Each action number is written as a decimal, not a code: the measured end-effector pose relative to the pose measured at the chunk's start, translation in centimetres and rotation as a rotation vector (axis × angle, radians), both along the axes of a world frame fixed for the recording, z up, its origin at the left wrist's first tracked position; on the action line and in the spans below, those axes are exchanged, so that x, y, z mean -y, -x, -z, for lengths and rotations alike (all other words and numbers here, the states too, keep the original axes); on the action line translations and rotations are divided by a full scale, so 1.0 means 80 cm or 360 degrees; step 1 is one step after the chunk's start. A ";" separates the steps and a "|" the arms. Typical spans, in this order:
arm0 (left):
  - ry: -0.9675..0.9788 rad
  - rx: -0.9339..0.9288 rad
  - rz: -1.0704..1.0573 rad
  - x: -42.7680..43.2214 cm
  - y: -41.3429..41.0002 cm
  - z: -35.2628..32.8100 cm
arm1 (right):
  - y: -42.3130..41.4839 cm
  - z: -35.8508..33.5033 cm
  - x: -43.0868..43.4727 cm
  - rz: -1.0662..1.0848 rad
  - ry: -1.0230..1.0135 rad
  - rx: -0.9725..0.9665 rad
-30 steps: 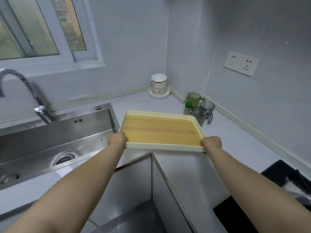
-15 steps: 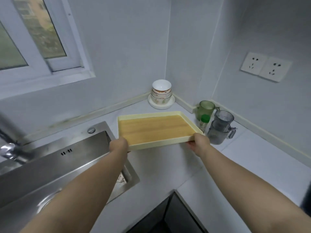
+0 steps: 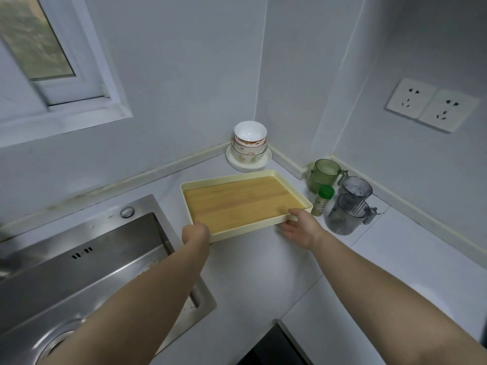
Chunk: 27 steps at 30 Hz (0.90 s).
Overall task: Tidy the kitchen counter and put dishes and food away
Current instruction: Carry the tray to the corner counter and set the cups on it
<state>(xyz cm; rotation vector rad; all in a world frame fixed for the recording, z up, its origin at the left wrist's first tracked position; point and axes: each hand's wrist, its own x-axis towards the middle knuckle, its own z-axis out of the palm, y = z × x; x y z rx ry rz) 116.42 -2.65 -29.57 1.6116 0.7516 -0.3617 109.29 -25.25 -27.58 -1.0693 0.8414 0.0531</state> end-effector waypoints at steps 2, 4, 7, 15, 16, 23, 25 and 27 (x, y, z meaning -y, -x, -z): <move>0.0002 -0.0008 0.0073 0.000 -0.004 0.004 | -0.006 0.003 -0.002 -0.0019 -0.0006 -0.0012; 0.0108 -0.0108 0.0086 -0.001 -0.010 0.010 | -0.013 0.005 -0.004 -0.0028 -0.0008 -0.0030; 0.0107 -0.0225 0.0274 -0.003 -0.013 0.012 | -0.021 0.008 -0.006 -0.0042 0.0050 -0.0103; -0.0295 -0.0366 0.0592 -0.040 -0.041 0.004 | -0.029 0.025 -0.005 -0.0056 0.0570 -0.0458; -0.0347 -0.0385 0.0571 -0.048 -0.053 0.006 | -0.029 0.026 -0.004 -0.0120 0.0763 -0.0580; -0.0774 -0.0080 0.0874 -0.091 -0.097 0.005 | -0.018 0.037 0.001 -0.0679 0.1406 -0.0779; -0.0893 -0.0030 0.0943 -0.090 -0.106 0.011 | -0.016 0.039 0.001 -0.0723 0.1472 -0.0768; -0.0887 -0.0006 0.0902 -0.082 -0.108 0.011 | -0.014 0.042 0.003 -0.0691 0.1532 -0.0781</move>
